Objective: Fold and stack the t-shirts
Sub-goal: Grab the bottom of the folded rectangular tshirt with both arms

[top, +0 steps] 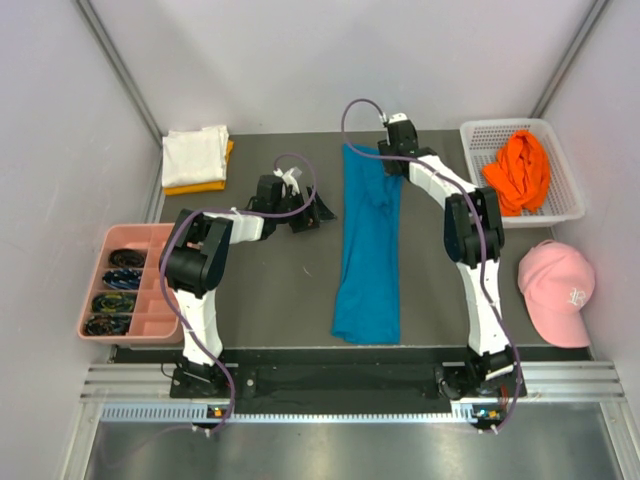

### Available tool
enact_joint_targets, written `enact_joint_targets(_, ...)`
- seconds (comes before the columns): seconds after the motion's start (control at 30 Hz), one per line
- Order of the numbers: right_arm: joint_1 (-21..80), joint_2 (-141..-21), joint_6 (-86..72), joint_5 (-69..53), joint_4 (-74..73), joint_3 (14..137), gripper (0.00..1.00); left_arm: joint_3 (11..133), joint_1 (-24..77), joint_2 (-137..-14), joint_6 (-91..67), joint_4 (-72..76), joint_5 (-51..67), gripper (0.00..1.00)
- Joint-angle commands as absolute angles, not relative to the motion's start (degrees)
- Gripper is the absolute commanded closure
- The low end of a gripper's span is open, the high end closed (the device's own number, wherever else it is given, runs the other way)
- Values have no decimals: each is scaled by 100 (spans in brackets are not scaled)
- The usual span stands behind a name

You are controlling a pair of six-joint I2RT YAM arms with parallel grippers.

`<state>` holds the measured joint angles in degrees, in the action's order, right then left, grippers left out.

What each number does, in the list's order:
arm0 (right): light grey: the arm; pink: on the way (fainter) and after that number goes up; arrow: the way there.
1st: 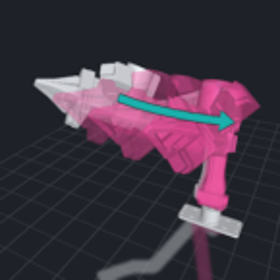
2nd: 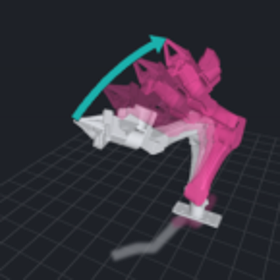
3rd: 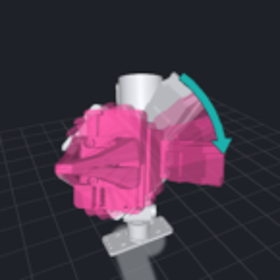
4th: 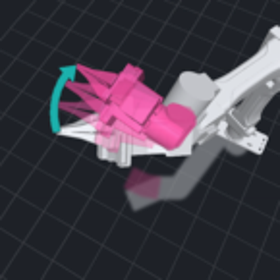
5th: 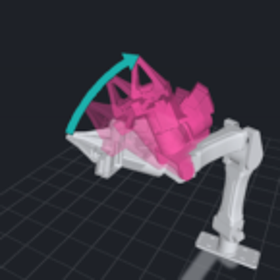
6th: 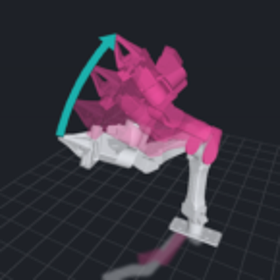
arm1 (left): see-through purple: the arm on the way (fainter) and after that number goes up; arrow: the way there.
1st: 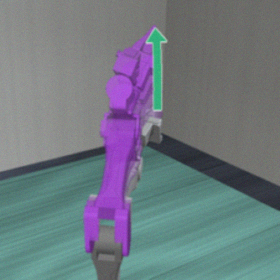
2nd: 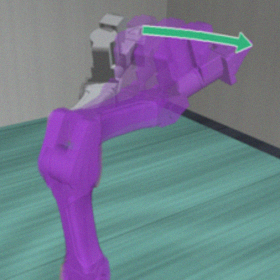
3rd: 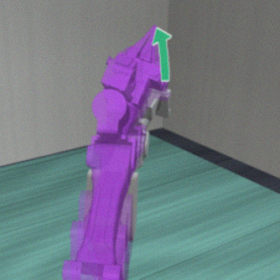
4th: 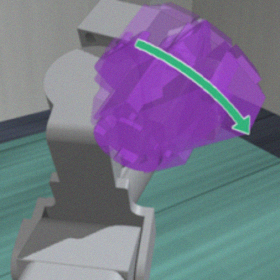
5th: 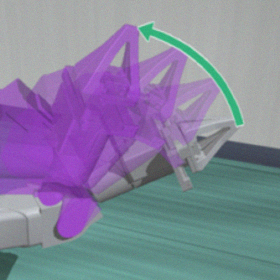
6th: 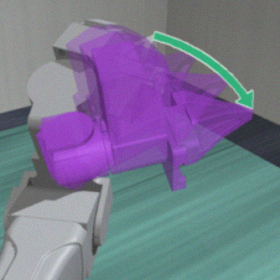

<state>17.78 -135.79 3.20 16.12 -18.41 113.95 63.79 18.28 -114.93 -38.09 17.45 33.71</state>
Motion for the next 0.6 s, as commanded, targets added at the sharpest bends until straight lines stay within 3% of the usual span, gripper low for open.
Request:
enact_joint_targets(0.0,1731,-12745,220,1801,-1424,11110,44,6398,1828,-11496,-3762,1723,3428,15)
enact_joint_targets(0.33,1731,-11436,-596,2030,-2029,10513,41,6749,2178,-11162,-3788,1565,3577,15)
enact_joint_targets(0.57,1740,-10012,-2089,1758,-2382,8758,41,7935,3032,-11741,-4034,1547,3498,18)
